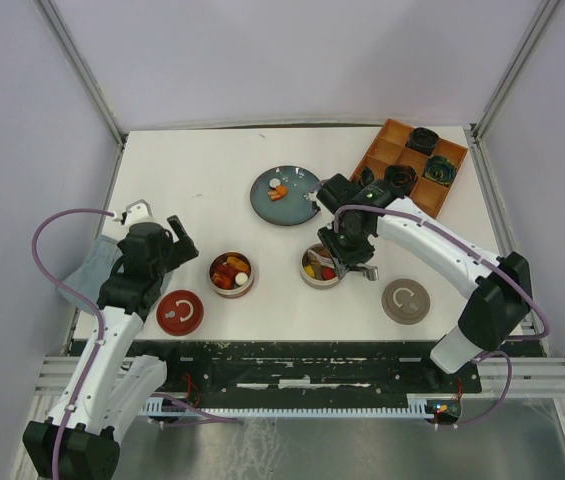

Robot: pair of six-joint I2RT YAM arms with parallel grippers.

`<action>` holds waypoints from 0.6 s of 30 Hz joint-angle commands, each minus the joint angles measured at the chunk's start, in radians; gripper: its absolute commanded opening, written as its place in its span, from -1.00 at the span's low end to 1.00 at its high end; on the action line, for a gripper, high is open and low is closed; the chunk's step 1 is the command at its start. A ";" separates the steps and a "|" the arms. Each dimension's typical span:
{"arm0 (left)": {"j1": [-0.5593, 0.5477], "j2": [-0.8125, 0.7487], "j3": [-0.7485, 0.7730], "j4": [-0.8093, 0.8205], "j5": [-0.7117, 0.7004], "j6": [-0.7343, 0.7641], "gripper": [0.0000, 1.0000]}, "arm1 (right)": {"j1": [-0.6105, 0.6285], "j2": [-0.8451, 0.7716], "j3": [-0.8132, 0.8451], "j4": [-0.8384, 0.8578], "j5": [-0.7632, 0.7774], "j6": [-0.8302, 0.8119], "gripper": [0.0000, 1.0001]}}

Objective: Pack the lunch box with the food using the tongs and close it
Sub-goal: Place the fake food in the packing box.

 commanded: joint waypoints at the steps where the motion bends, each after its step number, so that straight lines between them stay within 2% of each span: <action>1: 0.003 -0.009 -0.001 0.041 -0.003 0.028 0.99 | 0.006 0.005 -0.011 0.029 0.027 0.013 -0.10; 11: 0.003 -0.003 -0.001 0.041 0.000 0.028 0.99 | 0.006 -0.008 -0.005 0.048 0.026 0.020 0.02; 18: 0.004 -0.004 -0.001 0.040 -0.001 0.030 0.98 | 0.006 -0.003 -0.002 0.030 0.017 0.013 -0.05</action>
